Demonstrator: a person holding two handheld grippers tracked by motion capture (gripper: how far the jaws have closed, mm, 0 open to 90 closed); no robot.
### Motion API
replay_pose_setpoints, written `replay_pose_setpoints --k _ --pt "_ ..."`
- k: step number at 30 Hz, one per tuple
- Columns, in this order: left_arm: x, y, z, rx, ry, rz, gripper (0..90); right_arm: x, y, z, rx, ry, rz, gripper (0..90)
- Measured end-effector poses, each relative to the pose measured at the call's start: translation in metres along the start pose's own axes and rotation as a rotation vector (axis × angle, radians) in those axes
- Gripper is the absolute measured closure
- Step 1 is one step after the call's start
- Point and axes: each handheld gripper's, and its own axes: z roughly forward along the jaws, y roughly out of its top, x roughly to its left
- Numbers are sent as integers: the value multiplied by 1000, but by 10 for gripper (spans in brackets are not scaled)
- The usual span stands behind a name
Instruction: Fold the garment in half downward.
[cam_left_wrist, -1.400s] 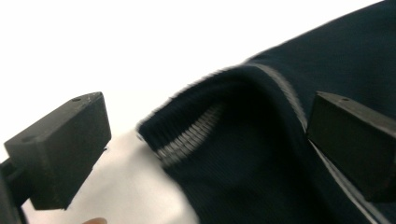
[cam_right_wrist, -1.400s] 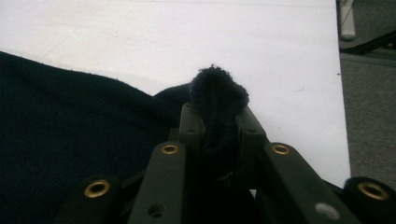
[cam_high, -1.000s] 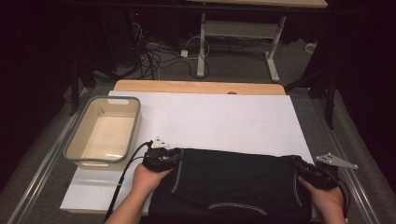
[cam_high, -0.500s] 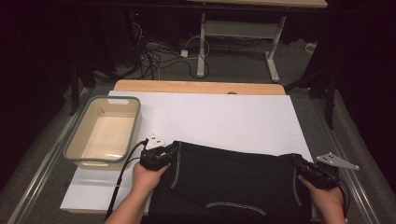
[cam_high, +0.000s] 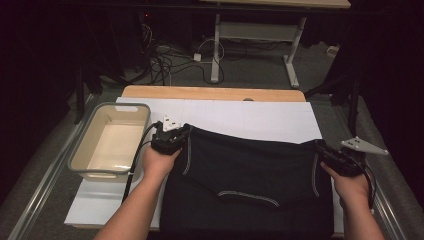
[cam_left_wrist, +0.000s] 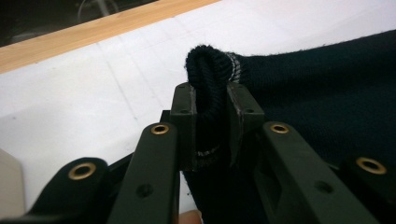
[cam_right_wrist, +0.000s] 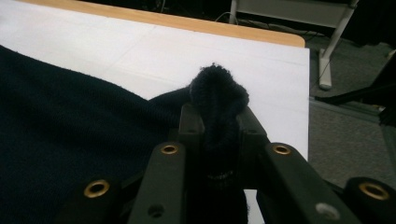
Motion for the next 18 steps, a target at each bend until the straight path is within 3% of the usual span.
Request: replay_pose_setpoints --k 5,8,10,12,13,14,18 --pt "15 19 18 21 43 -28 724 -6 23 36 30 2 -13 783" --pt "25 35 23 8 64 -51 722 -8 47 48 3 -2 -22 782" --pt "31 39 29 37 60 -73 690 -10 58 57 -1 14 -10 746" --pt "32 36 35 62 89 -80 591 -15 56 72 44 55 54 607" --pt "32 34 36 65 82 -97 516 -15 51 77 58 52 65 574" --pt "31 32 35 63 61 -99 466 -14 46 80 68 49 62 548" --pt "14 21 27 28 3 -30 442 -10 26 76 90 49 39 501"
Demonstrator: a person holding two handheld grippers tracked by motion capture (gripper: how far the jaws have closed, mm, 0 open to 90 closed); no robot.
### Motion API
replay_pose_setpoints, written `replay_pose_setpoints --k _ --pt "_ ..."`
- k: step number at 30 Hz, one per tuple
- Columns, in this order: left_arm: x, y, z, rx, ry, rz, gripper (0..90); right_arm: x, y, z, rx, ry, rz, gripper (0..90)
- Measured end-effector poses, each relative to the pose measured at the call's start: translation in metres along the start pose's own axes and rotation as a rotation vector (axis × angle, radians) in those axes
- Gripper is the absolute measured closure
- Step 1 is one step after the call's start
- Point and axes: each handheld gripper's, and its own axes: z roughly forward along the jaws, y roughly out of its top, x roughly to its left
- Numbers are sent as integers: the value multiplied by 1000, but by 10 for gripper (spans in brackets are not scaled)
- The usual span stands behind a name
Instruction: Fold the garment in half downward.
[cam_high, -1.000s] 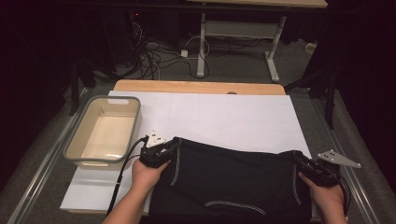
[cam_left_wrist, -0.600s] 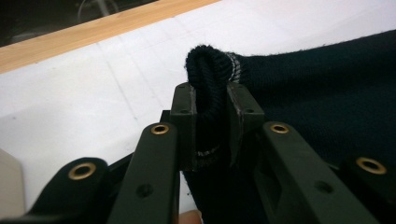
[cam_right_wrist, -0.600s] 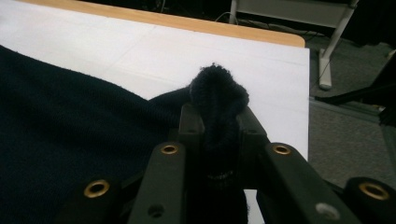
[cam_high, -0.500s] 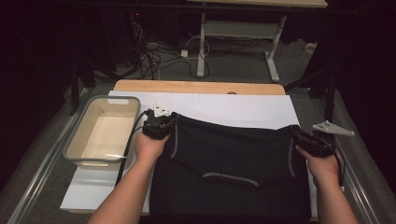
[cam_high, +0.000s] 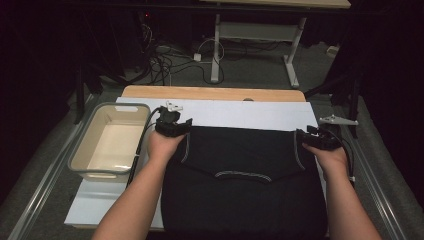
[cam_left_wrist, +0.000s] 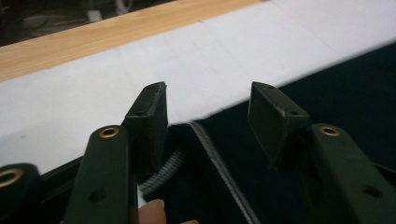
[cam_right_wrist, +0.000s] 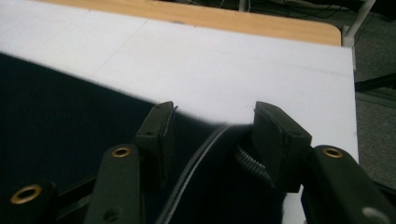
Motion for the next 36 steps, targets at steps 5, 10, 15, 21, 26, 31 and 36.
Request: replay_pose_setpoints --k 5,10,15,21,26,31,36 --pt "-25 -27 -13 -30 -99 43 404 10 -30 -20 16 -5 -38 497" --pt "-39 -56 -32 -56 -186 63 406 18 -59 -41 15 0 -36 493" --pt "-36 -81 -45 -44 -178 85 404 25 -78 -58 6 13 -26 487" --pt "-24 -88 -40 -28 -165 41 407 34 -81 -63 9 19 -26 493" --pt "-21 -94 -26 65 -136 24 429 34 -76 -49 31 31 14 527" --pt "-23 -100 -21 98 -146 44 496 36 -84 -41 85 42 -12 569" --pt "-23 -101 -22 92 -170 62 638 38 -84 -38 111 59 -28 693"
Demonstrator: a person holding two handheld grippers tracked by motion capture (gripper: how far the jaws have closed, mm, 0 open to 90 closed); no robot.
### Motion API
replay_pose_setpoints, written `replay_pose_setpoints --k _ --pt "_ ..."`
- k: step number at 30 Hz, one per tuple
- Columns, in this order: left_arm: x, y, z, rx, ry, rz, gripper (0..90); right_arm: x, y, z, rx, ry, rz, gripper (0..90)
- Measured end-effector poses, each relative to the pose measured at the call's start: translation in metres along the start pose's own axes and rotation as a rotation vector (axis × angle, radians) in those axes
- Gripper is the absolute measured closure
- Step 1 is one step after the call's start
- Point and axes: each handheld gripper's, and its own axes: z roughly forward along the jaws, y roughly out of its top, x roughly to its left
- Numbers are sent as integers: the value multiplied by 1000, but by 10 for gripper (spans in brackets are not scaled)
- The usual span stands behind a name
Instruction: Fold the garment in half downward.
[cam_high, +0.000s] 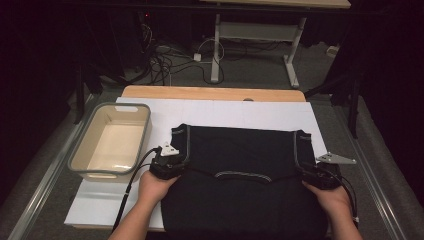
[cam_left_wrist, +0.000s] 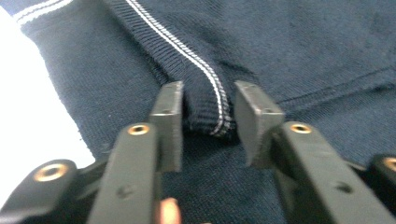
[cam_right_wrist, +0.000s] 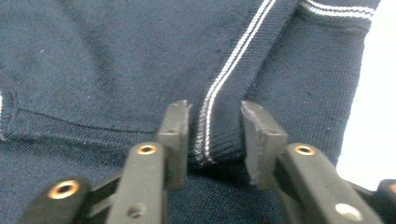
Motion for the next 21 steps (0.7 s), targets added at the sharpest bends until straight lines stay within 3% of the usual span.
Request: replay_pose_setpoints --k 4,8,11,14,17,21 --pt "-3 -1 0 0 10 29 742 2 -1 0 1 13 -24 789" --pt "-2 -2 -2 -18 12 19 764 4 -1 0 -3 -2 -38 812" --pt "-3 -4 -6 -59 15 27 769 6 -2 -1 -12 -10 -48 816" --pt "-2 -7 -10 -104 7 21 769 6 -4 -4 -48 -15 -49 818" --pt "-3 -7 -11 -117 5 36 769 7 -4 -8 -84 -30 -61 818" --pt "-4 -8 -19 -150 -9 24 769 8 -4 -15 -134 -31 -41 818"
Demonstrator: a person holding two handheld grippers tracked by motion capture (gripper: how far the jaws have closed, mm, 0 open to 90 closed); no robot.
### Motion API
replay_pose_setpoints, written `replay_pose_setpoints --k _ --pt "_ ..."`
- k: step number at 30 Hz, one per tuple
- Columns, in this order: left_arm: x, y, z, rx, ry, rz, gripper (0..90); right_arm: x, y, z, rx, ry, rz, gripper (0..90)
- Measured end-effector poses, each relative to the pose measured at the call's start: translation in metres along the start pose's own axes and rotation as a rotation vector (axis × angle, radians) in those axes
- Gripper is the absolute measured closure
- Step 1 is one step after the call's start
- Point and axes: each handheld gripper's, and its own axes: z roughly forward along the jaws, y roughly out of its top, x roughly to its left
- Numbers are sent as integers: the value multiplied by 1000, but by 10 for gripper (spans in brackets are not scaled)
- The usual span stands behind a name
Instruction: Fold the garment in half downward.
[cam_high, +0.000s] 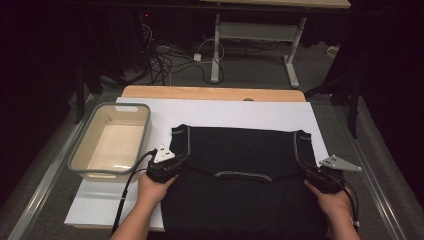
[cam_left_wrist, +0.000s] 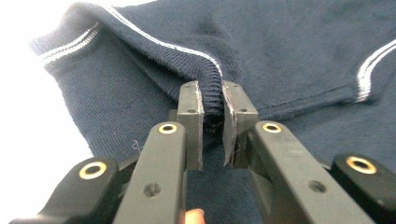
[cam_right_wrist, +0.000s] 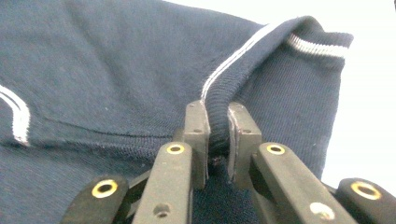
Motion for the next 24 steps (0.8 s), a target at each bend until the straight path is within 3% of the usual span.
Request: replay_pose_setpoints --k 4,7,13,18,21,24 --pt "-7 1 -15 -13 -6 35 769 4 3 -14 -42 -11 -8 818" --pt "-8 -2 -24 -6 -29 26 769 11 0 -24 -47 -23 -50 817" --pt "-13 -14 -49 -4 -57 29 768 18 -12 -44 -82 -11 -38 817" --pt "-25 -27 -64 13 -82 58 766 25 -27 -61 -75 2 -46 816" --pt "-32 -33 -70 5 -115 46 766 30 -38 -72 -68 6 -44 816" --pt "-36 -36 -77 1 -115 58 765 36 -48 -82 -57 13 -46 815"
